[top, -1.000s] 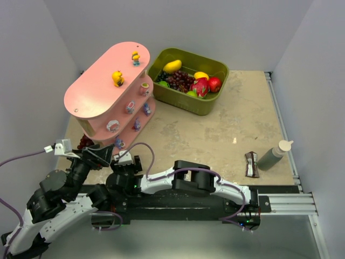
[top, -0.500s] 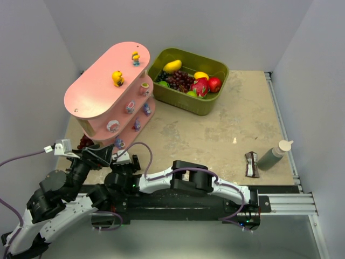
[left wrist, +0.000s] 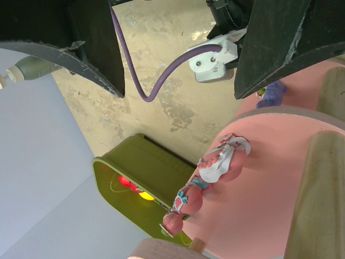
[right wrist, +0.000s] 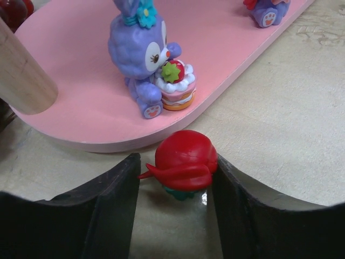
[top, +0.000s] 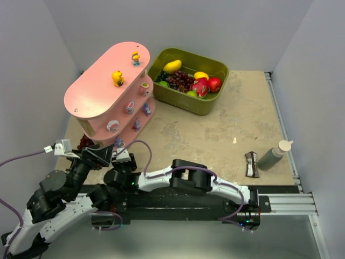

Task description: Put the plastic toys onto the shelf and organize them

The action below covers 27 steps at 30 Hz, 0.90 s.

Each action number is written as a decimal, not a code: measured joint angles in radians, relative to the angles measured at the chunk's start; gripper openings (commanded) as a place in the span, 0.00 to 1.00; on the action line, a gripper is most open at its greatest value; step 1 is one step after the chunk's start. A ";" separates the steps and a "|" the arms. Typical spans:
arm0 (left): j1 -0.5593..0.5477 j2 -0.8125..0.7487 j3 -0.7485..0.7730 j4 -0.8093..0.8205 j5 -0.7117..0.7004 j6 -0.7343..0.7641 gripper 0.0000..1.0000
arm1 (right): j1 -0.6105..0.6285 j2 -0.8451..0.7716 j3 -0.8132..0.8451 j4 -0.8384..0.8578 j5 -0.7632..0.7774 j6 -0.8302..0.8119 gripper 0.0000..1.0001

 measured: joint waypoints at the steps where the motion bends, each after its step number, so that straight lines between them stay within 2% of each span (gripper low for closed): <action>1: 0.000 0.000 0.000 0.000 0.000 0.000 0.86 | -0.002 0.000 0.000 -0.001 0.000 0.004 0.44; 5: 0.000 0.000 0.000 0.000 0.000 0.000 0.86 | -0.005 -0.005 -0.006 0.003 -0.011 0.017 0.32; 6: 0.000 0.000 0.000 0.000 0.000 0.000 0.86 | -0.005 -0.007 -0.009 0.003 -0.014 0.019 0.26; 9: 0.000 0.000 0.000 0.000 0.000 0.000 0.86 | -0.005 -0.023 -0.033 0.015 -0.024 0.032 0.19; 16: 0.000 0.000 0.000 0.000 -0.001 0.000 0.86 | -0.006 -0.099 -0.151 0.042 -0.072 0.049 0.17; 27: 0.000 0.000 0.000 0.000 -0.008 0.000 0.86 | -0.033 -0.328 -0.474 0.099 -0.249 0.029 0.17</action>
